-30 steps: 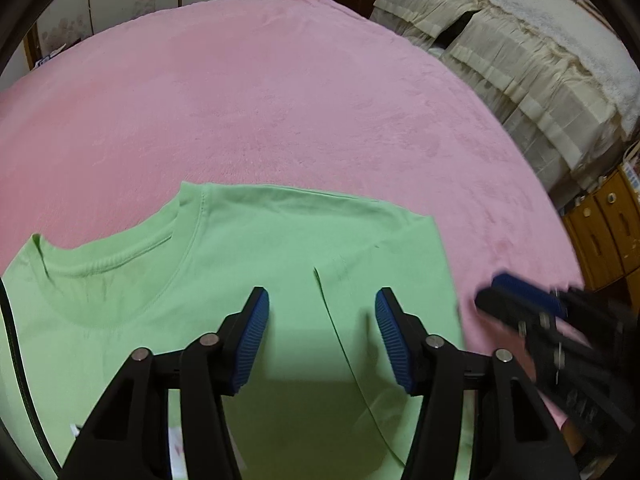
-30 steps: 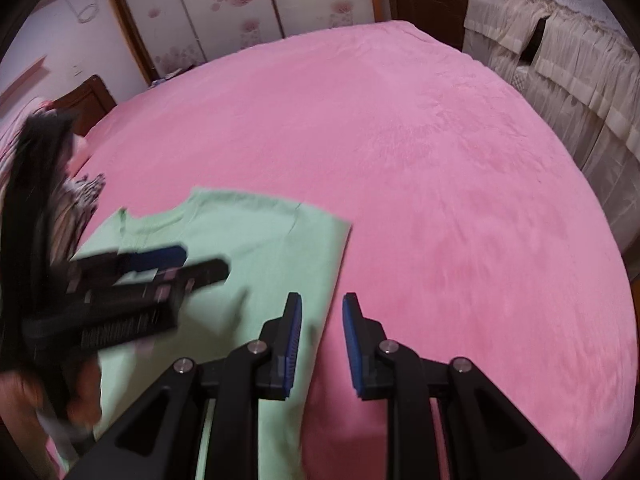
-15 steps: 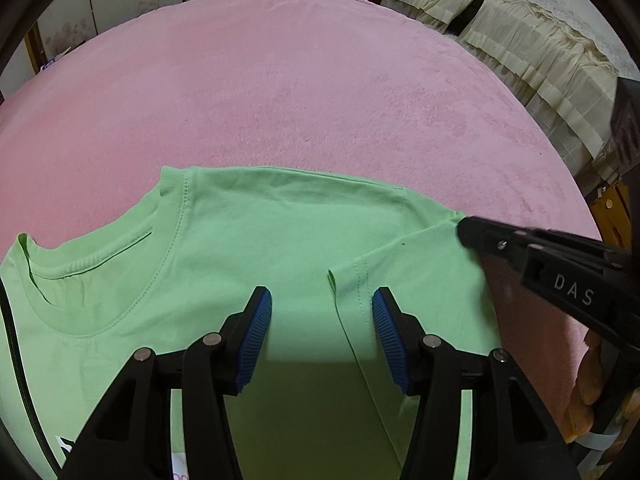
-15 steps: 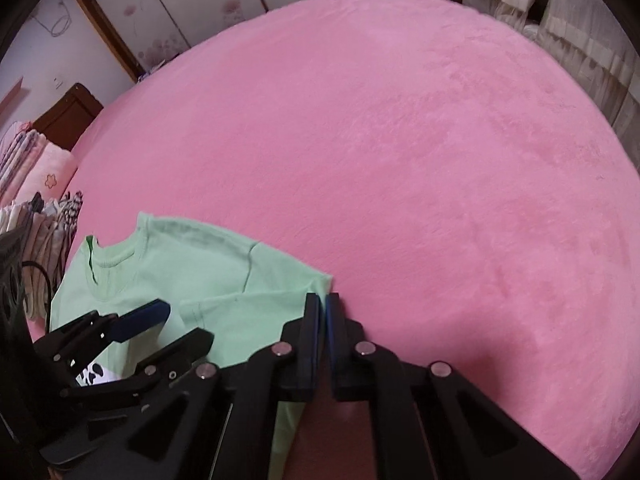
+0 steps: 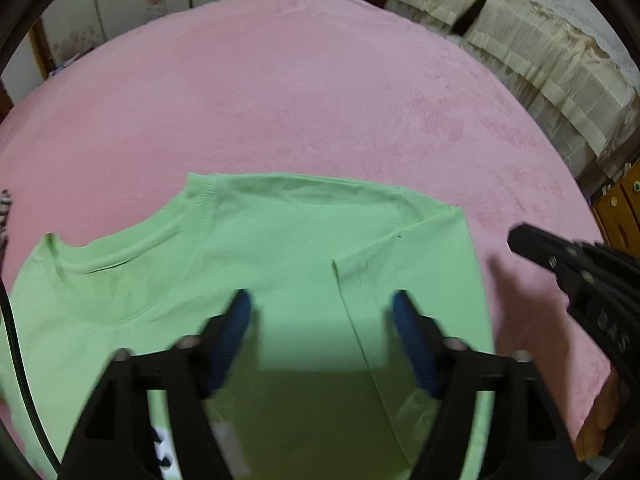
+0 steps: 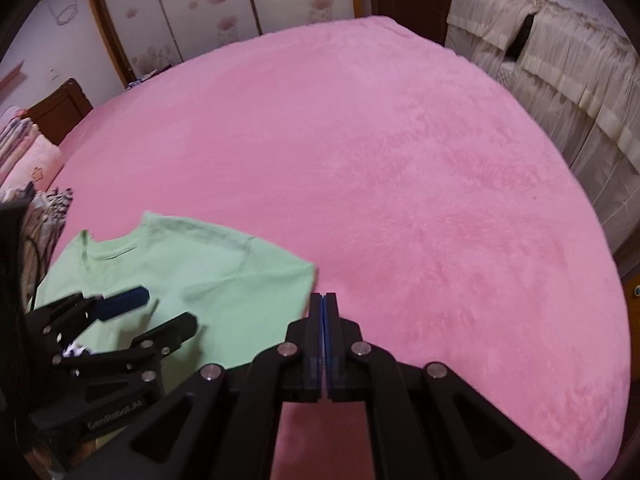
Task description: Fold small clothes
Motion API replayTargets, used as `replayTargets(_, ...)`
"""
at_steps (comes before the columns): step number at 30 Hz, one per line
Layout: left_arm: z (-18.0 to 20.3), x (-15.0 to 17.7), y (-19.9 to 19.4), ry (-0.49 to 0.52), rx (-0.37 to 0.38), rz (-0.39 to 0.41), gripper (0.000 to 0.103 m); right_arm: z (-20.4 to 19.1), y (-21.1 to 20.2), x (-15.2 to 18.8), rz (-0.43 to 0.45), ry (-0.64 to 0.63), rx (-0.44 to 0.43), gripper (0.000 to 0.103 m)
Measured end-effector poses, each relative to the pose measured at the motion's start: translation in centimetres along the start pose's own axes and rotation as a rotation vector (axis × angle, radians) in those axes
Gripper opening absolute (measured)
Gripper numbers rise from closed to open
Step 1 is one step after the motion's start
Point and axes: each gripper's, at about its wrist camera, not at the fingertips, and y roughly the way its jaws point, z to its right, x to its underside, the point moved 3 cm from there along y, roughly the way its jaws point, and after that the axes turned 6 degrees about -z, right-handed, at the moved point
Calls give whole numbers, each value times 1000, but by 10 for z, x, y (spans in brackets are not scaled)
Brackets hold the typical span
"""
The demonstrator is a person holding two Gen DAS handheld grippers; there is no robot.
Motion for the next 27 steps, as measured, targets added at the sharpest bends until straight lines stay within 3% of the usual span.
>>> replayTargets(10, -7, 31, -95, -34, -26, 87, 86, -43, -90, 28, 71, -1, -64, 1)
replayTargets(15, -26, 57, -152, -45, -36, 141, 101, -66, -134, 43, 115, -35, -61, 1)
replayTargets(21, -32, 83, -198, -49, -41, 176, 102, -84, -175, 61, 154, -41, -56, 4)
replayTargets(27, -34, 108, -229, -43, -39, 202, 102, -100, -201, 78, 181, -58, -23, 13)
